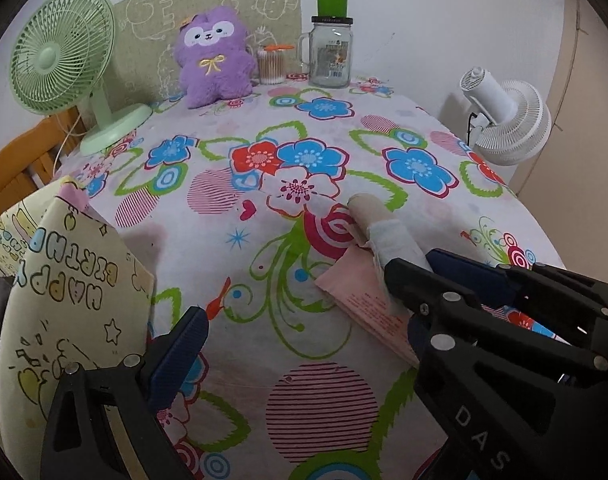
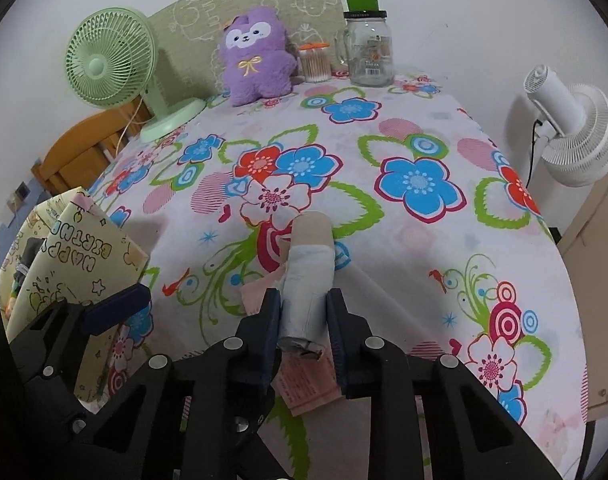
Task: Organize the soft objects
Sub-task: 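Grasp the white roll with the right tool while the left tool grasps the pink packet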
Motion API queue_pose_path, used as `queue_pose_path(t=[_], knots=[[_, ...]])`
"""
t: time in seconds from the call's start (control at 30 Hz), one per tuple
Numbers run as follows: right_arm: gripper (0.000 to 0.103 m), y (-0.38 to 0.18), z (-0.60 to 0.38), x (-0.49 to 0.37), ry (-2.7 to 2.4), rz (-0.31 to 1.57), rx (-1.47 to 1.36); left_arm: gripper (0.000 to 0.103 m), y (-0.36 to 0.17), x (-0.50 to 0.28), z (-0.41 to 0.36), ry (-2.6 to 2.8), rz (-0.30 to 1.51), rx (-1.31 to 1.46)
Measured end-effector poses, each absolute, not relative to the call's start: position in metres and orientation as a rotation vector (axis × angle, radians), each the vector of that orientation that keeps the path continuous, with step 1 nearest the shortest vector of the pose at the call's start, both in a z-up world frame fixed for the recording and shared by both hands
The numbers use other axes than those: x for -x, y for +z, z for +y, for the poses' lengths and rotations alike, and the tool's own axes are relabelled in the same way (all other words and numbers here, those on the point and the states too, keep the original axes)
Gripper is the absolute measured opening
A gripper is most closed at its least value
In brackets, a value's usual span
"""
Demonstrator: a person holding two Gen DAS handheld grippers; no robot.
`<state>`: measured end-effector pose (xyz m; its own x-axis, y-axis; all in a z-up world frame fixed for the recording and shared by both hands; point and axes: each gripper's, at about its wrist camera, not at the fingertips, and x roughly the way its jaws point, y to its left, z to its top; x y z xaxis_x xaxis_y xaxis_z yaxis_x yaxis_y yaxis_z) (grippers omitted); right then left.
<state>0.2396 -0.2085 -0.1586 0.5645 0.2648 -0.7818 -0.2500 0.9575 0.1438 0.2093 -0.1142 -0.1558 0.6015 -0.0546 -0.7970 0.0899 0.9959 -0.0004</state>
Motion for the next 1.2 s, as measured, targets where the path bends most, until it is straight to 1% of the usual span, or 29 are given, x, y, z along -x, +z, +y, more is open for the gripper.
queue_pose_path(t=[0.13, 0.47, 0.8, 0.93, 1.0, 1.13, 1.2], knots=[[0.024, -0.157, -0.211, -0.237, 0.299, 0.904, -0.017, 0.101, -0.155, -0.21, -0.115, -0.085, 0.918, -0.039], [0.024, -0.145, -0.236, -0.224, 0.206, 0.856, -0.004, 0.101, -0.148, -0.202, -0.14, -0.101, 0.888, -0.067], [0.024, -0.151, -0.262, -0.223, 0.149, 0.871, -0.038, 0.1, -0.16, -0.211, -0.162, -0.114, 0.939, -0.063], [0.024, -0.156, -0.265, -0.227, 0.146, 0.886, -0.043, 0.091, -0.167, -0.215, -0.163, -0.118, 0.967, -0.046], [0.024, -0.158, -0.265, -0.228, 0.145, 0.891, -0.047, 0.089, -0.169, -0.218, -0.163, -0.121, 0.973, -0.034], [0.024, -0.16, -0.265, -0.231, 0.146, 0.899, -0.05, 0.082, -0.17, -0.219, -0.163, -0.105, 0.959, -0.03], [0.024, -0.161, -0.266, -0.232, 0.145, 0.903, -0.054, 0.076, -0.17, -0.22, -0.164, -0.107, 0.948, -0.039]])
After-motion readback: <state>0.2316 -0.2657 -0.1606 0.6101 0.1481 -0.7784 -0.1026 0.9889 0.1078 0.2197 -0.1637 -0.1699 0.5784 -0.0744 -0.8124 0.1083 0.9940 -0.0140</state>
